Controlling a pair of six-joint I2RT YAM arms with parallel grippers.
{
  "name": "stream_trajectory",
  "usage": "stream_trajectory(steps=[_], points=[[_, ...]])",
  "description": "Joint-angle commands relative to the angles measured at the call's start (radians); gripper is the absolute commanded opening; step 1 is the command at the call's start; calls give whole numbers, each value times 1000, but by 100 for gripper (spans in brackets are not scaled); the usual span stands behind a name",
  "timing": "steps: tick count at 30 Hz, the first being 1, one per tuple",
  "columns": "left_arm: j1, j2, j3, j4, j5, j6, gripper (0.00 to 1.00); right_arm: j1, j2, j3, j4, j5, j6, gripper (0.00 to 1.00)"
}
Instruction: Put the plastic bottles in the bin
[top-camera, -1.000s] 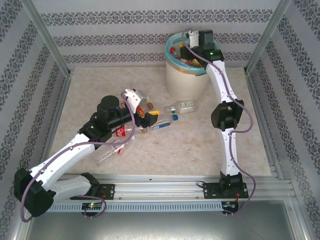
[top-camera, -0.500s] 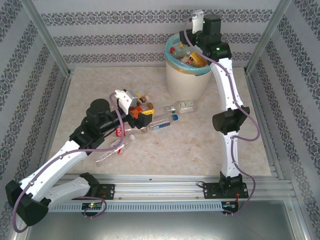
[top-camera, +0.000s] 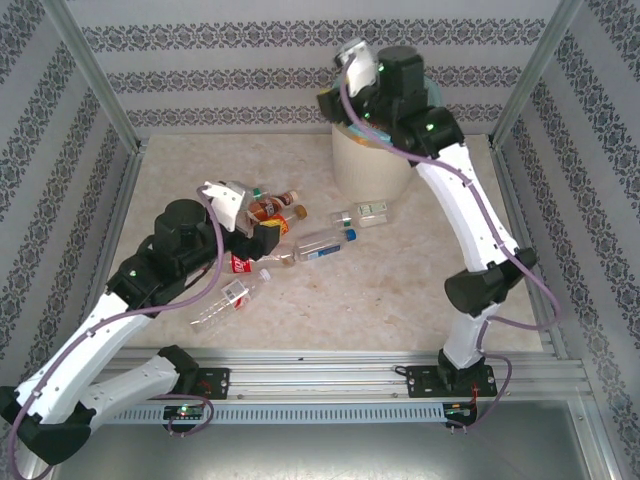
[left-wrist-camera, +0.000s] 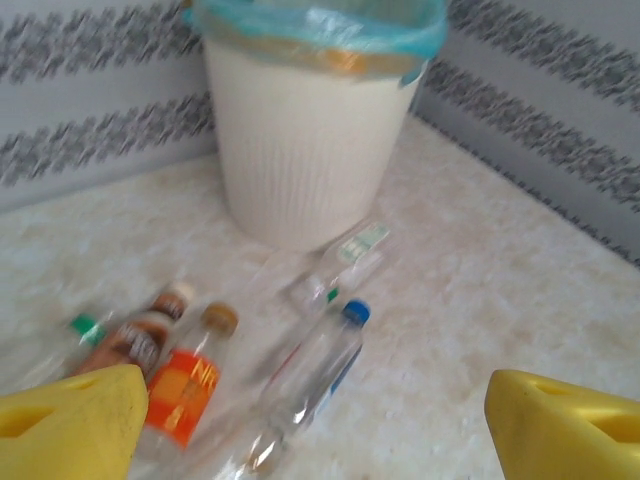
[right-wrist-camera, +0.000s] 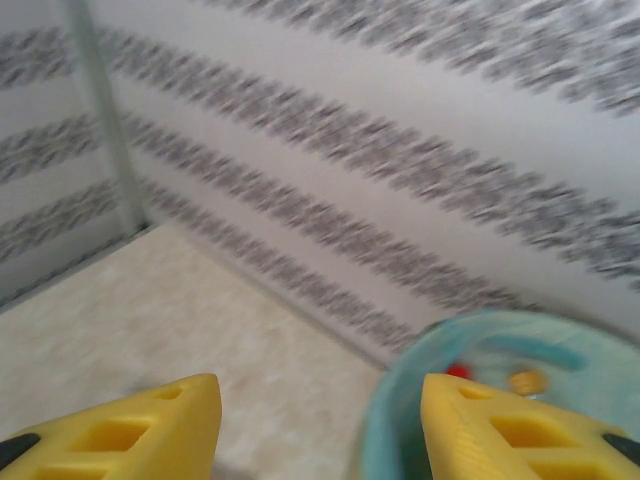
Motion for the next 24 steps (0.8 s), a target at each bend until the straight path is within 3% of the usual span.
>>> stream_trajectory(steps=[1, 6, 11, 18, 24], points=[[9, -2, 59, -316, -77, -70, 87, 53, -109, -204, 106, -5, 5, 56], [12, 78, 71, -569, -120, -94, 87, 115, -271, -577, 272, 3, 68, 56], [34, 175, 42, -604, -155, -80, 87, 128, -424, -849, 390, 49, 149, 55], [59, 380, 42, -589, -72, -34, 89, 117, -595, -990, 387, 128, 99, 57], [79, 490, -11, -527, -64, 182, 90, 69, -700, -1098, 418, 156, 104, 58]])
